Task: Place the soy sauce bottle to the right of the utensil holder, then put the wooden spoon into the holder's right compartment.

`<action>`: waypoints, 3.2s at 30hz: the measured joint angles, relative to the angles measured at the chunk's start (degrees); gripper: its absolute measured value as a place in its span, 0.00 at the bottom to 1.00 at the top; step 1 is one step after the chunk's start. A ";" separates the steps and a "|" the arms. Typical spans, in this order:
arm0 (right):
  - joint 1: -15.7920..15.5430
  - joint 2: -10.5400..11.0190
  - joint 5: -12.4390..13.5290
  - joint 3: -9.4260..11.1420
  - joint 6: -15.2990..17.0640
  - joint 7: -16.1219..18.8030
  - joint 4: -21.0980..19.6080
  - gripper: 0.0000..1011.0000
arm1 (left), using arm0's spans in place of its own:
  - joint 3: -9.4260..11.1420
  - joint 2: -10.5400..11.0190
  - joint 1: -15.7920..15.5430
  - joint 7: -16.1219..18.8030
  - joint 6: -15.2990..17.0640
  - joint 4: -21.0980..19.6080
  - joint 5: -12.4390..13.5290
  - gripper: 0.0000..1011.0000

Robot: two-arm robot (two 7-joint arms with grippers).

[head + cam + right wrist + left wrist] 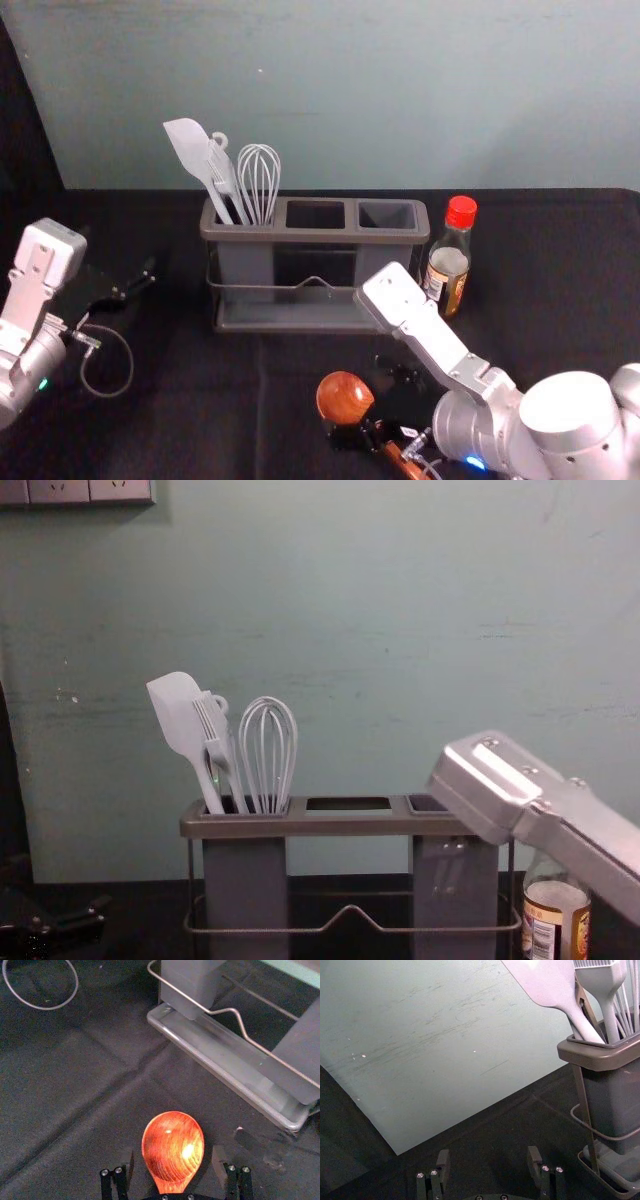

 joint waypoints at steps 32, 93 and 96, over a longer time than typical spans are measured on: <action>5.38 -4.37 -3.08 -0.58 2.33 4.90 7.88 0.99 | 0.00 0.00 0.00 0.00 0.00 0.00 0.00 1.00; 4.97 -4.74 -3.99 -0.07 0.67 6.19 8.99 0.83 | 0.00 0.00 0.00 0.00 0.00 0.00 0.00 1.00; 4.97 -4.74 -3.98 -0.07 0.67 6.17 8.99 0.83 | 0.00 0.00 0.00 0.00 0.00 0.00 0.00 1.00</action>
